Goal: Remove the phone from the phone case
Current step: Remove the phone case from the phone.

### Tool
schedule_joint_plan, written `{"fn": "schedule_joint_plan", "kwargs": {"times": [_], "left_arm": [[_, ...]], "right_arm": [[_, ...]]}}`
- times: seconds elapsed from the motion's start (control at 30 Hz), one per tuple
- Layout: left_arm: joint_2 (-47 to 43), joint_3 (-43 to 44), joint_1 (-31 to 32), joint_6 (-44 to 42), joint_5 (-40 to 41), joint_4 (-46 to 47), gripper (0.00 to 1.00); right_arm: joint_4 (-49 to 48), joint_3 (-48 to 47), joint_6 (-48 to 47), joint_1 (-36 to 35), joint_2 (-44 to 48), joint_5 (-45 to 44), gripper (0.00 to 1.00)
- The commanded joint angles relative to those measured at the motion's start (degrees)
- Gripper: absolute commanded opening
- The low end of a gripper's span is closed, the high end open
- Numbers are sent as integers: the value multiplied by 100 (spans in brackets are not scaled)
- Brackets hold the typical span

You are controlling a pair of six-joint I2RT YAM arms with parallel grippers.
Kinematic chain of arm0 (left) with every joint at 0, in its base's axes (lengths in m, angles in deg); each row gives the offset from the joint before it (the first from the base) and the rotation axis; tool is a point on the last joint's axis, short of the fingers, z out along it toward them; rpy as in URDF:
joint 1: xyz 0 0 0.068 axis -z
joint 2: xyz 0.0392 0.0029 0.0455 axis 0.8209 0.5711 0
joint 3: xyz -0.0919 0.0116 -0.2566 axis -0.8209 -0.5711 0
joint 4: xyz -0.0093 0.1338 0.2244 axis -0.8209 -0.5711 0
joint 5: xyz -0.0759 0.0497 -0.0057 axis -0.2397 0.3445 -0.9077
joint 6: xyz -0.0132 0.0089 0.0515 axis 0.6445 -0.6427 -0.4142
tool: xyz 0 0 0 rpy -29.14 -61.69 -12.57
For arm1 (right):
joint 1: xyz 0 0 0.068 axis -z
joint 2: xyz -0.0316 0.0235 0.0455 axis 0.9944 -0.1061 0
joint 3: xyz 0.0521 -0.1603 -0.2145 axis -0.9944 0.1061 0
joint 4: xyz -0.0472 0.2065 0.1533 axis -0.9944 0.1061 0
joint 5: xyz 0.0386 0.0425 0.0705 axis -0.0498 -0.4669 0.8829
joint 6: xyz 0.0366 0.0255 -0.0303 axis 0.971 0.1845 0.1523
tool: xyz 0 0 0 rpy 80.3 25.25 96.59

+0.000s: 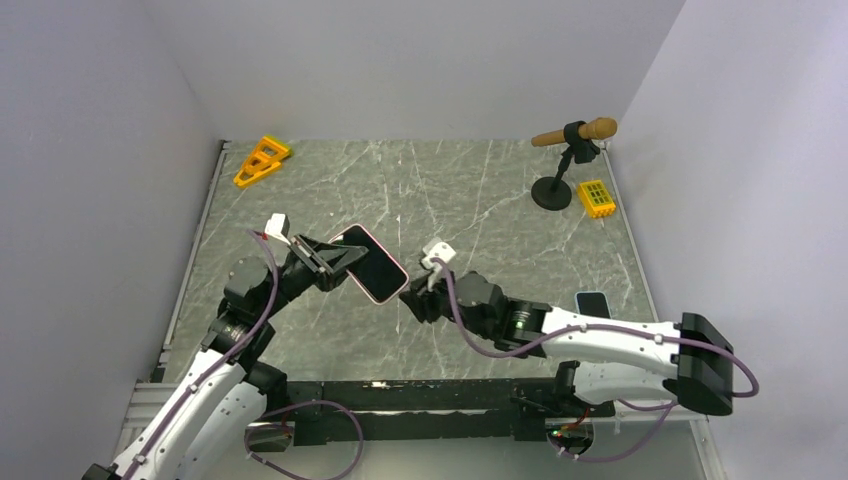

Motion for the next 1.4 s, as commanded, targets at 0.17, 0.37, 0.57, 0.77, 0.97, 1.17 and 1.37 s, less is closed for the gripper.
{"fn": "schedule_joint_plan", "kwargs": {"times": [0.17, 0.37, 0.57, 0.77, 0.97, 1.17, 1.37], "left_arm": [[462, 490, 51, -2022, -916, 835, 0], [1151, 1056, 50, -2767, -1935, 855, 0], [1558, 991, 42, -2330, -2541, 1730, 0], [1745, 595, 42, -1448, -2680, 2934, 0], [1856, 340, 42, -857, -2765, 3797, 0], [1744, 388, 42, -987, -2724, 3468, 0], [1725, 279, -28, -742, -2628, 3617, 0]], "right_arm": [[2185, 590, 3045, 1089, 940, 1216, 77], [2423, 403, 3192, 1596, 1102, 3280, 86], [553, 658, 4007, 1691, 1513, 4710, 86], [122, 425, 4069, 1739, 1471, 4965, 78], [-1037, 703, 4494, 1851, 1323, 5285, 54], [-1487, 719, 4558, 2067, 1244, 5558, 47], [-1862, 798, 4727, 2272, 1038, 5786, 35]]}}
